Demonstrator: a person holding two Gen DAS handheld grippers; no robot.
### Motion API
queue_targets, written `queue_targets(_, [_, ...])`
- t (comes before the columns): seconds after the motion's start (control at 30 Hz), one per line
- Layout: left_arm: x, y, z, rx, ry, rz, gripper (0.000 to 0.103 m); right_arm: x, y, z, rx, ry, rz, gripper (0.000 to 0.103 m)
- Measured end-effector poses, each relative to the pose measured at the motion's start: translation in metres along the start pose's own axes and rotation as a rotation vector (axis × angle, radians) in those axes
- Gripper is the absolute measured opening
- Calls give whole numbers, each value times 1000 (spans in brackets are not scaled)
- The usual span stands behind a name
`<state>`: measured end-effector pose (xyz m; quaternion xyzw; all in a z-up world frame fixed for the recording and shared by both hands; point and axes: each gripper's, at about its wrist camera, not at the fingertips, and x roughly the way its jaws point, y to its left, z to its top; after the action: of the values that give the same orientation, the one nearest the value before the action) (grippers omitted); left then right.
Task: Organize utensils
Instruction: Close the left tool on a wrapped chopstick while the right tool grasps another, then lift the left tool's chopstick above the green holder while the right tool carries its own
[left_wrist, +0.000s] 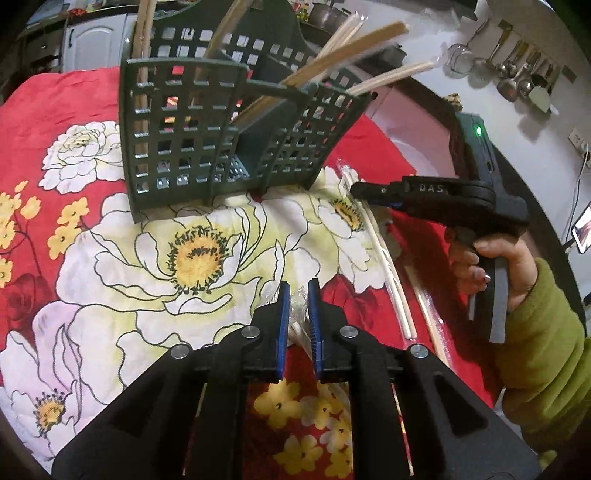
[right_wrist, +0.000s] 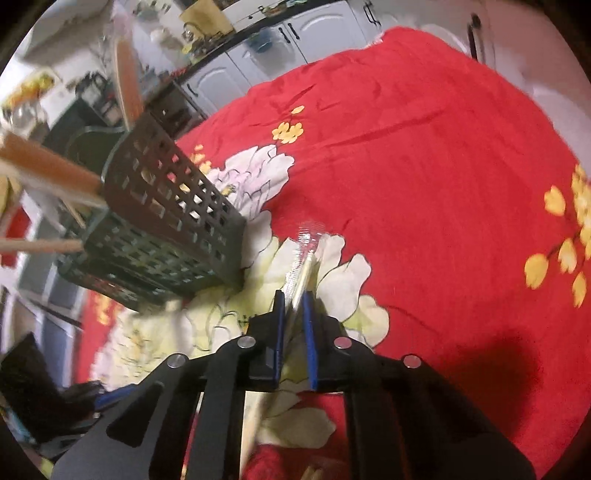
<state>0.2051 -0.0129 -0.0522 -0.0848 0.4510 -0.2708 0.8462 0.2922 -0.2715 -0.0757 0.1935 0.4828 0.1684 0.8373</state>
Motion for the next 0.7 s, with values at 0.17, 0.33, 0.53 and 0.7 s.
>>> queue_targets(0.17, [-21,-2,6,6,-36,-5,6,-19,9,-2,-10,-30,36,7])
queue_targets(0.33, [-39,-8,7,21,-77,-7,6,-42,24,-4,-62,-74,62,6])
queue_targets(0.53, [-48,-22,20,33,-126,-5,6,-65,41,-11,-134,-123,60,6])
queue_targets(0.7, [-56,-34,27,48,-163,-4,6,-84,59,-16,-198,-176,67,6])
